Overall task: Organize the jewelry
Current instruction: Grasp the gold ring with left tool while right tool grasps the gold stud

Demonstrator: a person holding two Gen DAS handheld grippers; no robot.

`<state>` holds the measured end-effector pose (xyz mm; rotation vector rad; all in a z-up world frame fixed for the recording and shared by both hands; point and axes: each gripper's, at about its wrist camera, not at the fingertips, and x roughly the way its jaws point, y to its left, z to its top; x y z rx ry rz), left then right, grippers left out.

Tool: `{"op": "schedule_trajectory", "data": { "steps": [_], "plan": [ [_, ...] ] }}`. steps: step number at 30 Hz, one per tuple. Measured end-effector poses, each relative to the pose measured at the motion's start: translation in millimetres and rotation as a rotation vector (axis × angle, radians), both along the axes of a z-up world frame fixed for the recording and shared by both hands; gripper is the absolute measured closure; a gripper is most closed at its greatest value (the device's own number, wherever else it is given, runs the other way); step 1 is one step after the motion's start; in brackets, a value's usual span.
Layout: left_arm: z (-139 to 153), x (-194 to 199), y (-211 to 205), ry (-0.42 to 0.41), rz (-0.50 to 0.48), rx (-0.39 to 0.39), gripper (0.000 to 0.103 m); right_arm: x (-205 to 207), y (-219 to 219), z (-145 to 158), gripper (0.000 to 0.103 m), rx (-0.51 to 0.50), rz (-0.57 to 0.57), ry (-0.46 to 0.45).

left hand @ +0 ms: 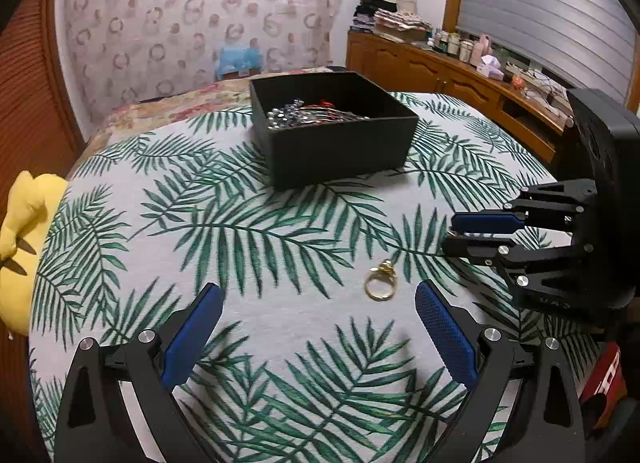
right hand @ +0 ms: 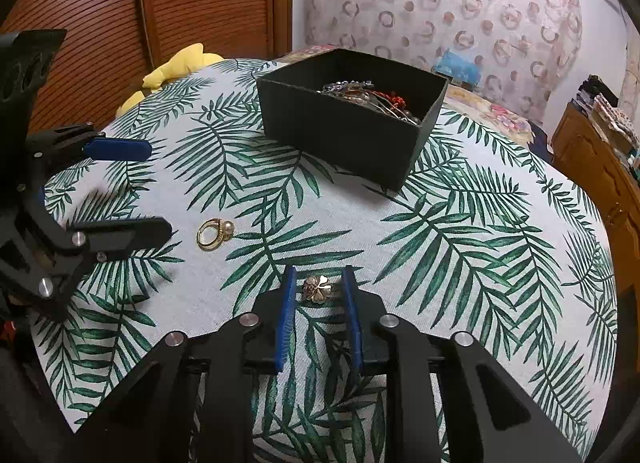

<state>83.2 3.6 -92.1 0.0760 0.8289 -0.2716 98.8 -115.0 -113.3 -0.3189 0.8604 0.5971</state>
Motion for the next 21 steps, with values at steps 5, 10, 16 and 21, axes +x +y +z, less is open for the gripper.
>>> {"op": "schedule_trajectory", "data": {
  "steps": [5, 10, 16, 21],
  "plan": [
    [-2.1, -0.1, -12.5, 0.007, -0.035, 0.019, 0.01, -1.1, -5.1, 0.6, 0.087, 0.007, 0.0, 0.007],
    [-3.1, -0.3, -25.2, 0.003, -0.074, 0.036, 0.016, -6.6, -13.8, 3.8, 0.087, 0.031, -0.012, 0.0],
    [-5.7, 3.3, -31.2, 0.007, -0.082, 0.045, 0.048, -9.7, -23.2, 9.0, 0.087, 0.049, -0.019, -0.007],
    [-8.6, 6.3, -31.1, 0.019, -0.08, 0.038, 0.066, -11.0, -26.8, 10.2, 0.086, 0.059, -0.018, -0.007]
  ]
}}
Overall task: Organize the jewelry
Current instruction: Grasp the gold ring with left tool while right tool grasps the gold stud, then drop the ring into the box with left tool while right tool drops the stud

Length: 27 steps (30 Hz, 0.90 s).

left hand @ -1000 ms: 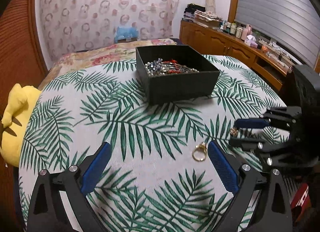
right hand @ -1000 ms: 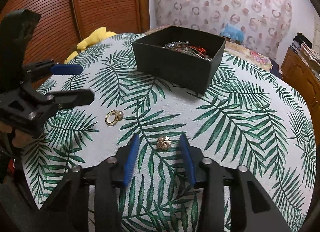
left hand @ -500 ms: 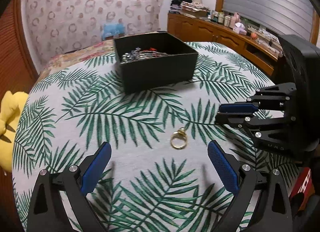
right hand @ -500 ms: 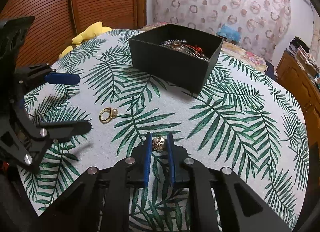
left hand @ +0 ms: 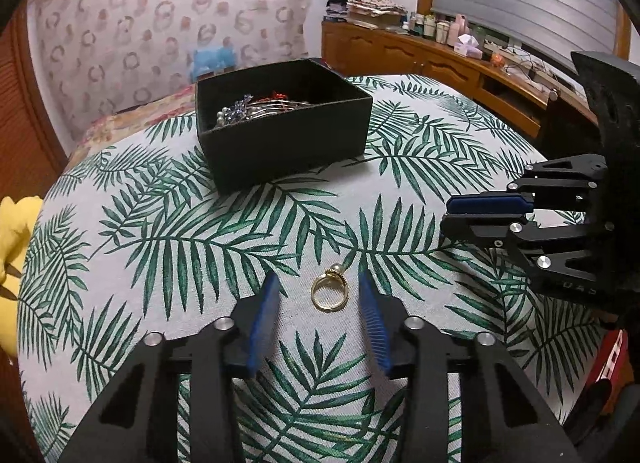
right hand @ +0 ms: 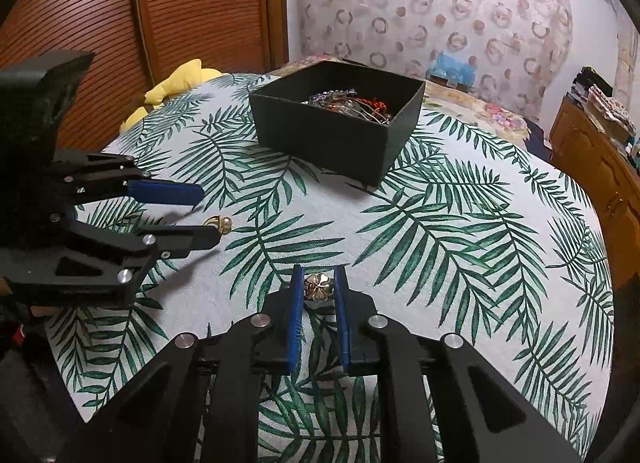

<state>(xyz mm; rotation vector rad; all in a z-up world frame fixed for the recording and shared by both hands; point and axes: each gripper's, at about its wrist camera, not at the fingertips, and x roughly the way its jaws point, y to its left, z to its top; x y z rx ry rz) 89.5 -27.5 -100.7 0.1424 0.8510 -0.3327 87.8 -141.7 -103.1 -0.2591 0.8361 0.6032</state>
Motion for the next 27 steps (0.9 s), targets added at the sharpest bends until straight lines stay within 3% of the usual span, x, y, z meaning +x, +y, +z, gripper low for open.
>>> {"op": "schedule_trajectory", "data": {
  "steps": [3, 7, 9, 20, 27],
  "plan": [
    [-2.9, 1.2, -1.7, 0.007, -0.003, 0.003, 0.073, -1.5, 0.0, 0.1, 0.086, 0.002, 0.003, 0.0],
    [-3.2, 1.8, -3.1, -0.001, -0.003, 0.008, 0.074, -3.1, 0.3, 0.5, 0.086, 0.005, 0.005, -0.002],
    [-3.4, 3.0, -3.4, -0.003, -0.003, 0.015, 0.084, -3.2, -0.4, 1.1, 0.086, 0.004, 0.006, -0.003],
    [15.8, 8.5, 7.0, -0.053, 0.023, -0.015, 0.084, 4.7, -0.9, 10.3, 0.086, 0.008, 0.008, -0.025],
    [36.3, 24.2, 15.8, -0.098, 0.052, -0.018, 0.084, 28.7, 5.3, 35.2, 0.086, 0.029, 0.018, -0.08]
  ]
}}
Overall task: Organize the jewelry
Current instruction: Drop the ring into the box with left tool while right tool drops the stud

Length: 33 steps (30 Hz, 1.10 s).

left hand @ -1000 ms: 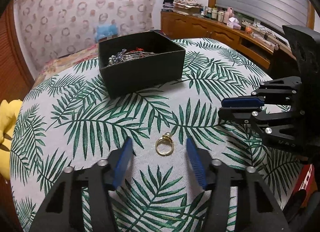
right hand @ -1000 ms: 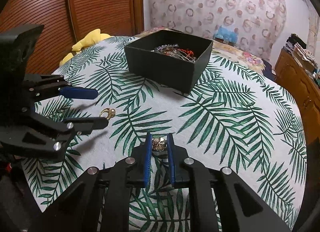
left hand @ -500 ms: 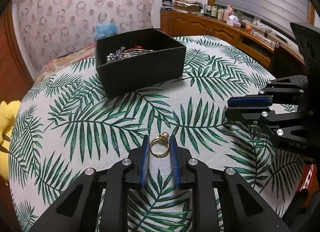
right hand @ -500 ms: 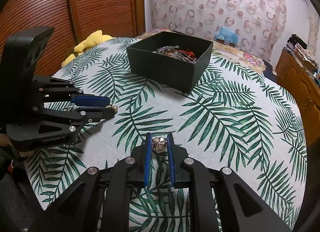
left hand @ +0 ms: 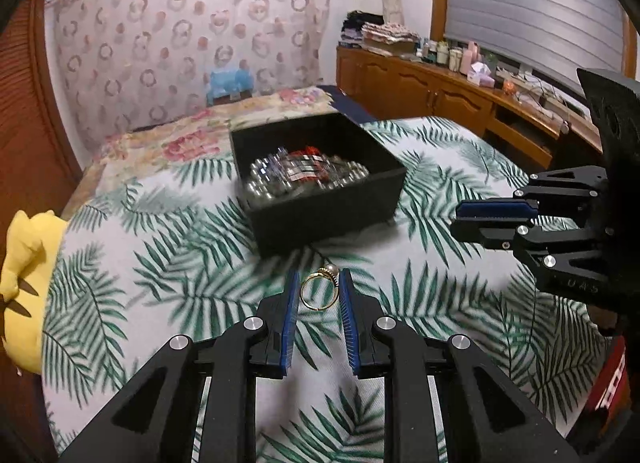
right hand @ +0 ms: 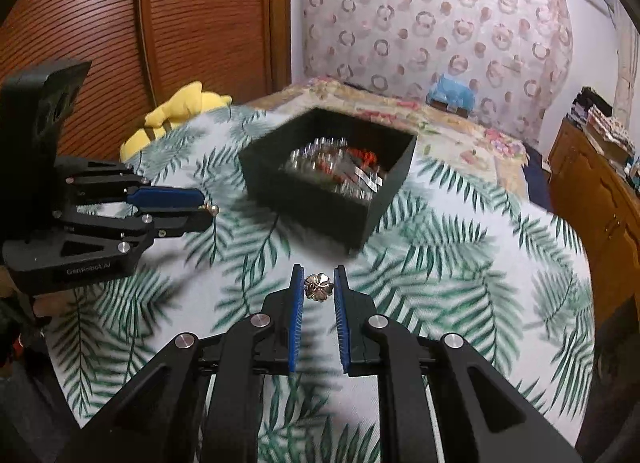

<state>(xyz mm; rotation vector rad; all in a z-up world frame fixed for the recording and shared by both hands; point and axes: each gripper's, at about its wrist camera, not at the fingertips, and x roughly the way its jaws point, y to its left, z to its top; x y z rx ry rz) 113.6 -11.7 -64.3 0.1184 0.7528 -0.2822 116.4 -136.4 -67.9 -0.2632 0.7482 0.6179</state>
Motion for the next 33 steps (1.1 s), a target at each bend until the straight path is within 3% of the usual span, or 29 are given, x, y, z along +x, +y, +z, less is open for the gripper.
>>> {"op": "schedule_trajectory", "data": {
  "steps": [8, 20, 21, 24, 33],
  "plan": [
    [13.7, 15.8, 8.2, -0.026, 0.016, -0.007, 0.084, 27.9, 8.9, 19.6, 0.086, 0.03, 0.018, -0.035],
    [30.0, 51.9, 12.2, -0.045, 0.024, -0.021, 0.084, 83.9, 25.0, 24.7, 0.086, 0.054, 0.018, -0.041],
    [31.1, 56.2, 12.2, -0.047, 0.026, -0.02, 0.084, 88.4, 25.4, 24.3, 0.085, 0.06, 0.014, -0.04],
    [33.0, 67.7, 12.8, -0.049, 0.031, -0.015, 0.084, 101.7, 25.1, 21.4, 0.057, 0.062, -0.008, -0.038],
    [23.3, 102.0, 8.0, -0.023, 0.047, -0.012, 0.084, 113.2, 10.1, 15.5, 0.057, 0.083, -0.029, -0.027]
  ]
}}
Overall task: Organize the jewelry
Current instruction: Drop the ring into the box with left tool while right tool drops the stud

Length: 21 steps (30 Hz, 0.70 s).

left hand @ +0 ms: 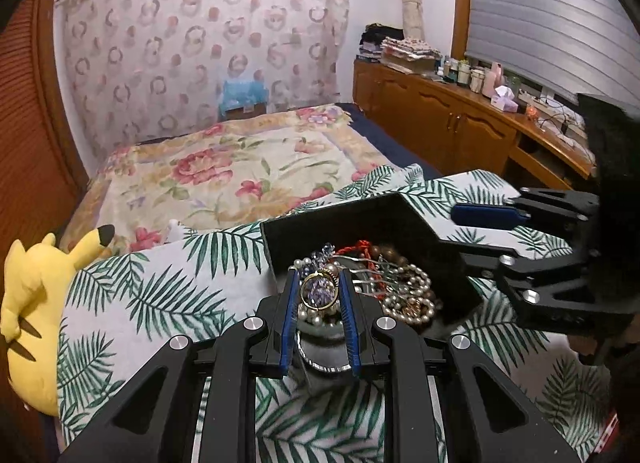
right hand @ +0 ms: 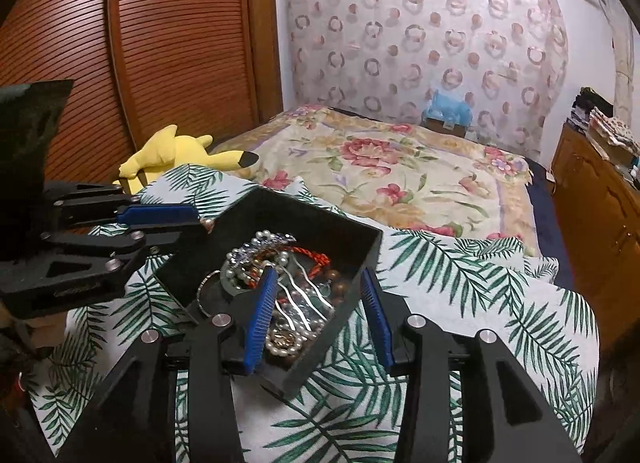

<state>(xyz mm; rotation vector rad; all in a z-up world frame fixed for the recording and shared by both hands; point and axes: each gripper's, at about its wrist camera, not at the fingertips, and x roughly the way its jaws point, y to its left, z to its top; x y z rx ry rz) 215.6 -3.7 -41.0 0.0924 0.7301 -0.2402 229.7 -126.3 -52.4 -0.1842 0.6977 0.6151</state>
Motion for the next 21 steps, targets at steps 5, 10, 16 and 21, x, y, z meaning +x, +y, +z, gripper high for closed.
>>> {"op": "schedule_trajectory", "data": {
  "steps": [5, 10, 16, 21],
  "plan": [
    [-5.2, 17.2, -3.4, 0.012, 0.013, 0.007, 0.084, -2.4, -10.3, -1.2, 0.055, 0.008, -0.022, -0.001],
    [-5.7, 26.8, -3.9, 0.021, 0.037, 0.004, 0.081, -6.5, -18.4, -3.6, 0.053, 0.009, -0.037, 0.0],
    [-4.3, 11.5, -1.7, 0.01, 0.052, -0.005, 0.056, -18.9, -28.0, -5.8, 0.053, 0.017, -0.07, 0.0],
    [1.0, -10.8, -0.1, -0.012, 0.059, -0.006, 0.034, -36.4, -30.1, -3.7, 0.053, 0.036, -0.088, -0.01]
  ]
}}
